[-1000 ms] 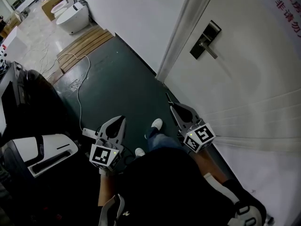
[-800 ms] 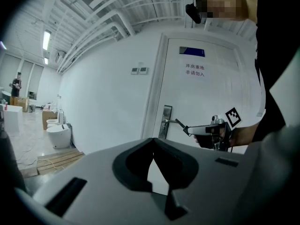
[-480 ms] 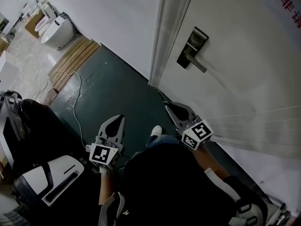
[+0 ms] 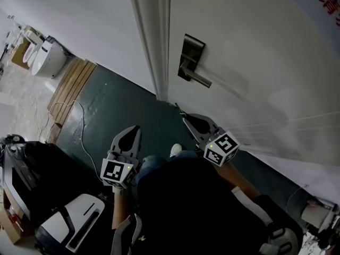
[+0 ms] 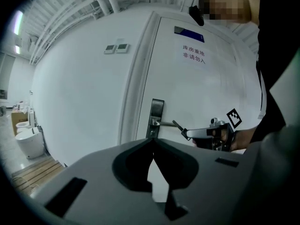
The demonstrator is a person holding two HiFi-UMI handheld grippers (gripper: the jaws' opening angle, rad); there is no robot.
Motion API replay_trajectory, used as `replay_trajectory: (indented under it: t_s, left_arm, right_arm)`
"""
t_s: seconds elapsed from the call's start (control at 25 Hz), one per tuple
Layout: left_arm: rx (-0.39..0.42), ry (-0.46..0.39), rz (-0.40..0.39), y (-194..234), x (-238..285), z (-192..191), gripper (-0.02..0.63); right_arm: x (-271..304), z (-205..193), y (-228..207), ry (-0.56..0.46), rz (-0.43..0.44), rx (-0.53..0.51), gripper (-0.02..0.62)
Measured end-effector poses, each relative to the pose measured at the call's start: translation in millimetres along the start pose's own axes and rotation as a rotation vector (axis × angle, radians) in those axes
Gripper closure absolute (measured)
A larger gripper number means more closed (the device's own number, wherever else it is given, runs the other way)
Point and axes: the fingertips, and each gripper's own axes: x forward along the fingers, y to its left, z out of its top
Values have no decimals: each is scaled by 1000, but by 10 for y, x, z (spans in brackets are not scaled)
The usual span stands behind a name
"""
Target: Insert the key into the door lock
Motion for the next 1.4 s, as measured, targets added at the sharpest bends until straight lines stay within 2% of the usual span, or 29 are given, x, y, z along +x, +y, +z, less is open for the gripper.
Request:
replay_trajectory:
  t_s: [0.12,0.28,0.4,0.68,0.92,1.4]
  left_arm:
    - [5,28,-25,-26,161,44,598]
    - [27,0,-63,39,328,51,598]
    - [28,18,-104,91,448,62,598]
    - [55,49,-251,253,873,129,598]
    - [79,66,-384,474,1150,293,598]
    - [120,121,-569,887,1478,326,598]
  right_arm:
    - [-26,-11,-107,-7,-21,27,561]
    - [-36,-47,-246,-20,-52,50,561]
    - [-26,-17,-322,-36,-91,74,561]
    - [138,-4,-512,-57,-195,154,561]
    - [333,15,-631,-104,-282,292,561]
    - [730,-67,-959,-231,-427,469,561]
